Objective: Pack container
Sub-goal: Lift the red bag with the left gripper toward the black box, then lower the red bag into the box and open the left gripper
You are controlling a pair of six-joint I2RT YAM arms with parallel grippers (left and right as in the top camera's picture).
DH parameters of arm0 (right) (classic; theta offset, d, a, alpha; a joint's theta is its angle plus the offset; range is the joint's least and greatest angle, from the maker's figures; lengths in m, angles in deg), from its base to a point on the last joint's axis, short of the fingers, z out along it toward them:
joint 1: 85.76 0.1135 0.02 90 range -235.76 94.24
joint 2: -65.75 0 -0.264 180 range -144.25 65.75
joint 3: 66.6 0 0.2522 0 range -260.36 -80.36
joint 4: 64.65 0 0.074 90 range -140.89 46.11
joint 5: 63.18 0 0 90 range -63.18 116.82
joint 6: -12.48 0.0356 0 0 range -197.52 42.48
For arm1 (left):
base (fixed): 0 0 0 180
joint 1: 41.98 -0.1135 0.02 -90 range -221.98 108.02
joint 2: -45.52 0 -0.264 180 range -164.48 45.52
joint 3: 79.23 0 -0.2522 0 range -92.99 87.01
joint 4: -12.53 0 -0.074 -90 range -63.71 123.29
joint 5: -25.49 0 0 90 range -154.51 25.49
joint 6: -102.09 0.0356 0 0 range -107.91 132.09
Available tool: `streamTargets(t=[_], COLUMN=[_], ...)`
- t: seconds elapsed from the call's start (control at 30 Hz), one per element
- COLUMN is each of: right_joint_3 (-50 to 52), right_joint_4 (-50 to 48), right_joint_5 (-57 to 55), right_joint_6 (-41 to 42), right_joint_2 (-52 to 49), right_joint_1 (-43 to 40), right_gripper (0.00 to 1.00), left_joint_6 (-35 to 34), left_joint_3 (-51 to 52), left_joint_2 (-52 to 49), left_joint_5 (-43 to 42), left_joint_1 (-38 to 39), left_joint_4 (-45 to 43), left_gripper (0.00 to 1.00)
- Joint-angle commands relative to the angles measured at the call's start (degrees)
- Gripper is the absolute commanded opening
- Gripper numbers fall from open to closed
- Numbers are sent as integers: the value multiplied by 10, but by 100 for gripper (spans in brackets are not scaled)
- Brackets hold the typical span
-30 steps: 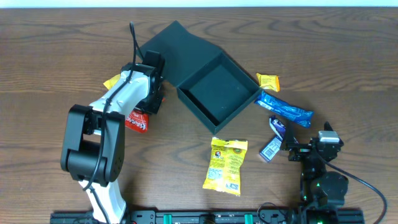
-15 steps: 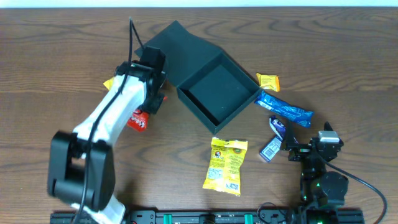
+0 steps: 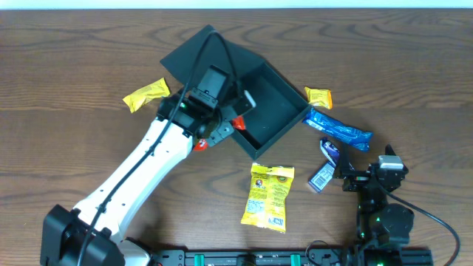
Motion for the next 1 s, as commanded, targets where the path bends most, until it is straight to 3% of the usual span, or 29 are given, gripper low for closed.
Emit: streamTargets(t=[0.0, 0.2, 0.37, 0.6, 0.97], right_joint_3=[1, 1, 1, 1, 1], right_joint_4=[3, 3, 3, 3, 3], right_joint_5=[0, 0, 0, 0, 0], right_joint_6=[8, 8, 8, 8, 8], right_joint_2=[3, 3, 3, 3, 3], right_joint_1=[4, 4, 4, 4, 4], right_gripper=[99, 99, 99, 99, 99], left_joint_6=[66, 218, 299, 408, 495], left_joint_3=[-14, -14, -14, -14, -14], left_joint_2=[11, 11, 11, 10, -63], left_joint_5=[-43, -125, -175, -246, -250], left_joint_1=[22, 40, 39, 38, 13], left_joint_4=[-22, -45, -45, -46, -109], left_gripper=[28, 28, 24, 25, 29])
